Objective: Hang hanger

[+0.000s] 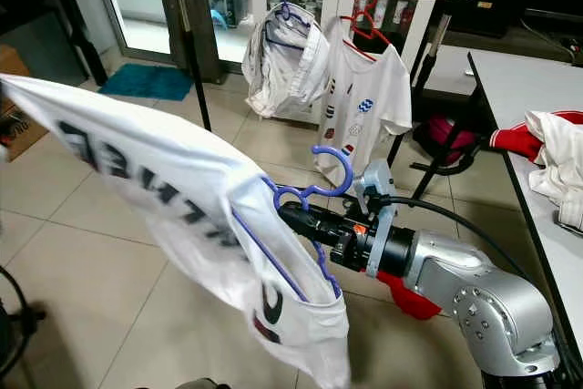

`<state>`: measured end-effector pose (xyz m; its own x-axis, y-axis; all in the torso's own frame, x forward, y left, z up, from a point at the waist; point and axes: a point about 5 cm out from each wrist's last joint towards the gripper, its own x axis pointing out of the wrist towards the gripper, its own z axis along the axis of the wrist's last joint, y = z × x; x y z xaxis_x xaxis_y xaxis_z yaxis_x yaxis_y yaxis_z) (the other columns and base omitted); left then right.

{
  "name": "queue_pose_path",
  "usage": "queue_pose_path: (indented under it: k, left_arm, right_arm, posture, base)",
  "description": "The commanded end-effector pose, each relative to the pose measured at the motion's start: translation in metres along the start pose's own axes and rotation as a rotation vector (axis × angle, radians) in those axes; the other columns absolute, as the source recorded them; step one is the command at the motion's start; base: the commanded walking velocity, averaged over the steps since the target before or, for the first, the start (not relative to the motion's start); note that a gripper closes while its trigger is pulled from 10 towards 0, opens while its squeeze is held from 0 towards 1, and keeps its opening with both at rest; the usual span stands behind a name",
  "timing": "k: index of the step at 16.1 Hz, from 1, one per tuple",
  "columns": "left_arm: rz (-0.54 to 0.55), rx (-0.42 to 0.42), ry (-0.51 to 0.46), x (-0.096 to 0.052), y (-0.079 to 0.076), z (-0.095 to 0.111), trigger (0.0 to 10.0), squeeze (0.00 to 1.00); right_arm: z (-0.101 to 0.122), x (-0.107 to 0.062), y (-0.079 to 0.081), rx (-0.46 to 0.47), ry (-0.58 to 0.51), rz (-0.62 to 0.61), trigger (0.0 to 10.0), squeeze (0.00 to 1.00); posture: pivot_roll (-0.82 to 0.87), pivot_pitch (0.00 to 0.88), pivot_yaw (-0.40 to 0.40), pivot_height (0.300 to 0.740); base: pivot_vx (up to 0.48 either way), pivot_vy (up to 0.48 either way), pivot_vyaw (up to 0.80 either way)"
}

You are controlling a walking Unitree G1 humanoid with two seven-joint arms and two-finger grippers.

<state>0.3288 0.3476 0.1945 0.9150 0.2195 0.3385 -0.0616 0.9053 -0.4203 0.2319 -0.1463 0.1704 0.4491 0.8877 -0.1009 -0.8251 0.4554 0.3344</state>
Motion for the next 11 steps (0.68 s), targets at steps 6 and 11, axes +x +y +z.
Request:
queue_pose_path:
  k: [6,11]
  left_arm:
    - [-0.26,0.1,0.175,0.002,-0.041,-0.036,0.0,0.0]
    - [-0.097,0.231,0.31,-0.012,-0.011,-0.047,10.0,1.0]
  right_arm:
    - [0.002,0.003,0.002,-0.032,0.015,0.01,10.0,0.0]
    - [0.001,0.002,-0.002,-0.028,0.025,-0.025,10.0,0.0]
  posture:
    - [-0.12,0.0,0.061,0.74]
    - [-0.13,0.0,0.061,0.74]
  base:
    - [0.0,0.0,0.0]
    - [0.0,0.0,0.0]
